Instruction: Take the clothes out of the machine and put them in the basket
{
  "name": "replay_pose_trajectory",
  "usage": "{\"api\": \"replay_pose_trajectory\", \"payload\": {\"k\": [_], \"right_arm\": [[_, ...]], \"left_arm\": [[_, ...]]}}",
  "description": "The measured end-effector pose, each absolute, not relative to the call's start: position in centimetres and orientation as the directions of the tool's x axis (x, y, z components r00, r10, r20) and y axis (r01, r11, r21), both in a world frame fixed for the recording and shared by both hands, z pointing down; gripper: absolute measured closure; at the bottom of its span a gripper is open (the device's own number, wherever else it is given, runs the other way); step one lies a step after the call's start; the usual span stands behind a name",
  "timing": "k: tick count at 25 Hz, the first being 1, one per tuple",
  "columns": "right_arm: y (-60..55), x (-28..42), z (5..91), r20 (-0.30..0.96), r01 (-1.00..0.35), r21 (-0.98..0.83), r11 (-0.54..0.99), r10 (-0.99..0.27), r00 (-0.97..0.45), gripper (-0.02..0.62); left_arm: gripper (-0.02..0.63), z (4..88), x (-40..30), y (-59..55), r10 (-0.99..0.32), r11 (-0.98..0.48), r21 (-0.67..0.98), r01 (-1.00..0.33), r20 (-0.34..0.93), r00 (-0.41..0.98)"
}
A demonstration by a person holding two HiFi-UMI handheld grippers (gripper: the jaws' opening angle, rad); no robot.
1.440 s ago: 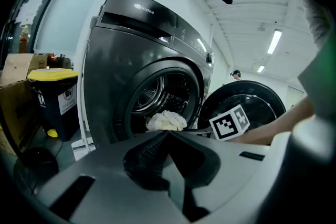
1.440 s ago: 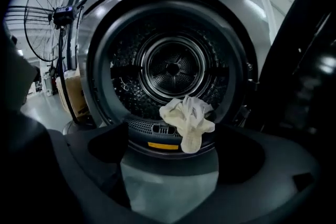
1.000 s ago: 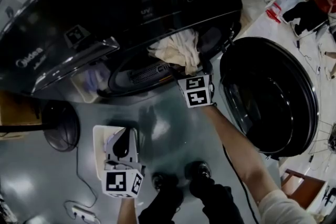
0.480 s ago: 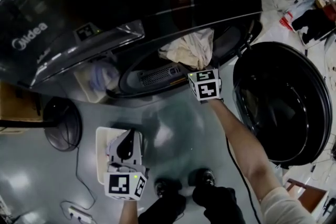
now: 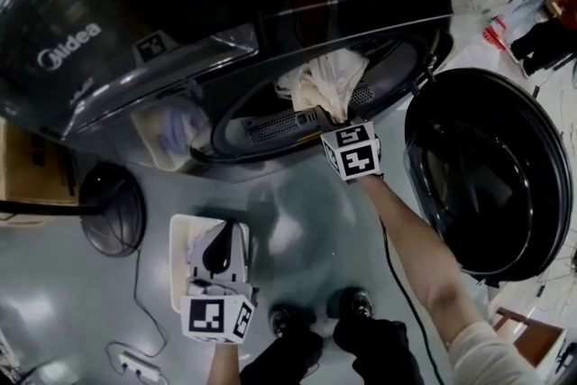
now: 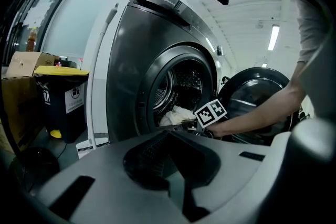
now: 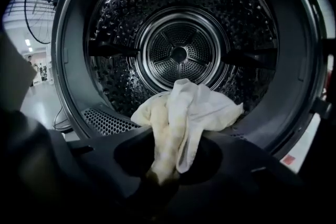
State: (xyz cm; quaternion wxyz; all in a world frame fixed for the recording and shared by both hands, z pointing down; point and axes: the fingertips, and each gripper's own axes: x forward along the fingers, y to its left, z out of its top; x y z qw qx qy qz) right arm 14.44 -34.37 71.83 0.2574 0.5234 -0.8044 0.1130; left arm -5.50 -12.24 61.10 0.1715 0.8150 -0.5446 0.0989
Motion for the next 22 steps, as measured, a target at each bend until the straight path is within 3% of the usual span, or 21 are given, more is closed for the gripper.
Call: {"api": "replay_pose_trajectory", "payload": {"k": [22], "right_arm": [[-19.4,15.5,48.2,0.428,-0.871,0.048,0.488,-0.798,-0.424,0.486]], "left_arm": [[0.588,45.1,-1.4,-6.6,-0.838,-0.322,0.254,-0.912,0.372,0.399]]}}
